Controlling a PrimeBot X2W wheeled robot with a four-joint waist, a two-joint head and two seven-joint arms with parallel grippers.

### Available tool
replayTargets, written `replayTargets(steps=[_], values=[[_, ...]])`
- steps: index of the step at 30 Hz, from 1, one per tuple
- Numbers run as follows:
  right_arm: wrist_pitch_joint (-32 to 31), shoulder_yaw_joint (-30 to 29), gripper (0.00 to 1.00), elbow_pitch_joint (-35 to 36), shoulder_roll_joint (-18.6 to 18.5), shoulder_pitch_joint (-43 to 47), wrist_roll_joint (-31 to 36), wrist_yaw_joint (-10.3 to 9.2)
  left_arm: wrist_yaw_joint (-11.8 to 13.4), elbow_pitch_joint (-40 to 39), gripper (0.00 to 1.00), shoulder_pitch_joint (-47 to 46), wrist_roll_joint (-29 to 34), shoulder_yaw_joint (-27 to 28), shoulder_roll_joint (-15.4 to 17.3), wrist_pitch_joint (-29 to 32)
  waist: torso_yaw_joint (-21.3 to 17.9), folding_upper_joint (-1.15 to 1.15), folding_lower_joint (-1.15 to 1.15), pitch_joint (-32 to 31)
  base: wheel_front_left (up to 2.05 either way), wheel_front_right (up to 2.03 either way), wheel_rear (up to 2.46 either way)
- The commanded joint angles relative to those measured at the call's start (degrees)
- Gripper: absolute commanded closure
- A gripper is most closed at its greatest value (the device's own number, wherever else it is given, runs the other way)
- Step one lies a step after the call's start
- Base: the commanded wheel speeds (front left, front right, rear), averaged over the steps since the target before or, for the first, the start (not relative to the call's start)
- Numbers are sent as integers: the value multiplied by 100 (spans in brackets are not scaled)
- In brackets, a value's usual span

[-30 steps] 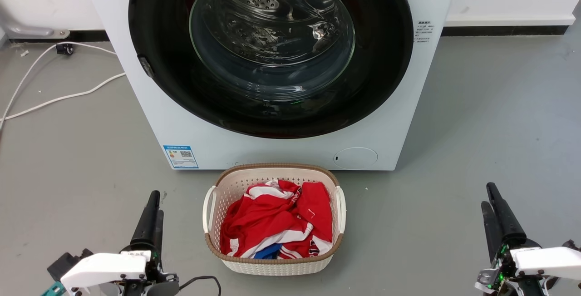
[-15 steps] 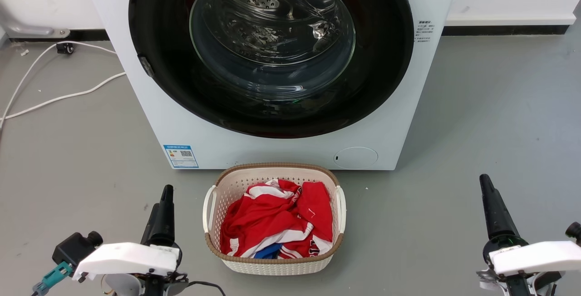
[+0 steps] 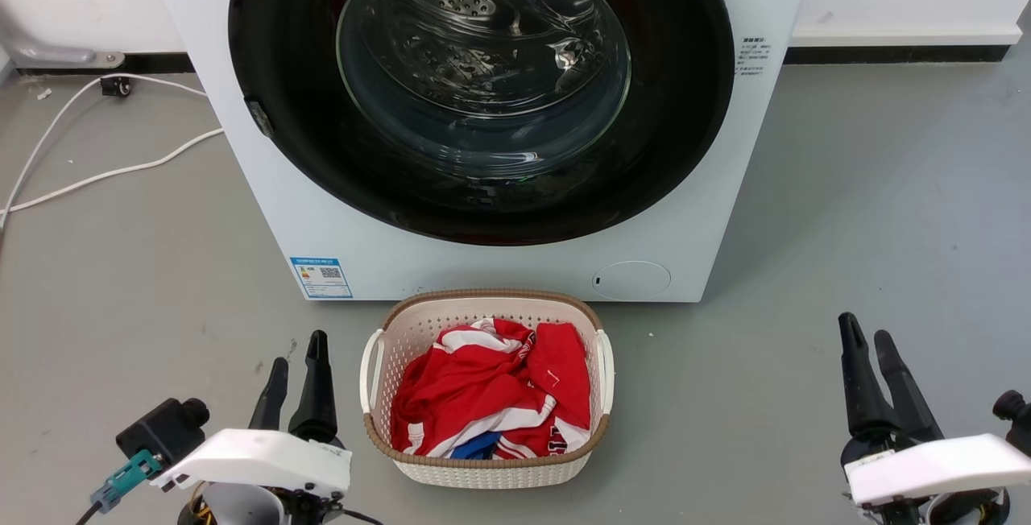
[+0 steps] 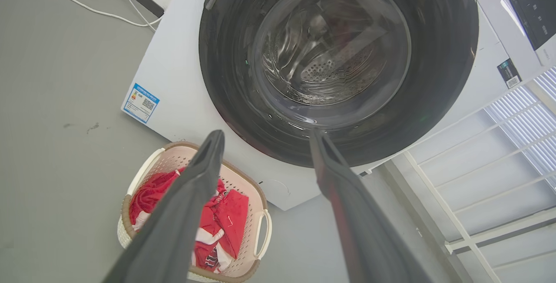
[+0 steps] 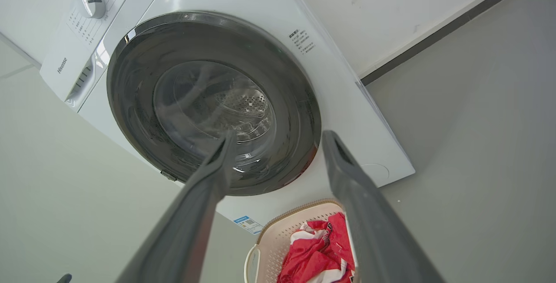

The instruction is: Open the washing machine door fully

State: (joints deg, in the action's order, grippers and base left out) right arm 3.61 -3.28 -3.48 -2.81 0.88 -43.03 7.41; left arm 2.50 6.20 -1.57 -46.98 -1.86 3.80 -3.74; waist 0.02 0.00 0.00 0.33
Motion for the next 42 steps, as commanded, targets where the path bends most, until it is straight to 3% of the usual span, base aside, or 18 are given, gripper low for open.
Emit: replayTargets(steps=[1, 21, 42], values=[[79, 17, 0, 161, -15, -3, 272, 9, 70, -114, 0, -11, 251, -75, 88, -71, 4, 0, 0, -4, 0, 0, 0], [426, 100, 0, 551, -14, 229, 1601, 11, 429, -326, 0, 73, 1594, -625, 311, -417, 10, 0, 0, -5, 0, 0, 0], [713, 102, 0, 872, -13, 434, 2534, 12, 421, -388, 0, 216, 2628, -792, 278, -704, 23, 0, 0, -7, 0, 0, 0]])
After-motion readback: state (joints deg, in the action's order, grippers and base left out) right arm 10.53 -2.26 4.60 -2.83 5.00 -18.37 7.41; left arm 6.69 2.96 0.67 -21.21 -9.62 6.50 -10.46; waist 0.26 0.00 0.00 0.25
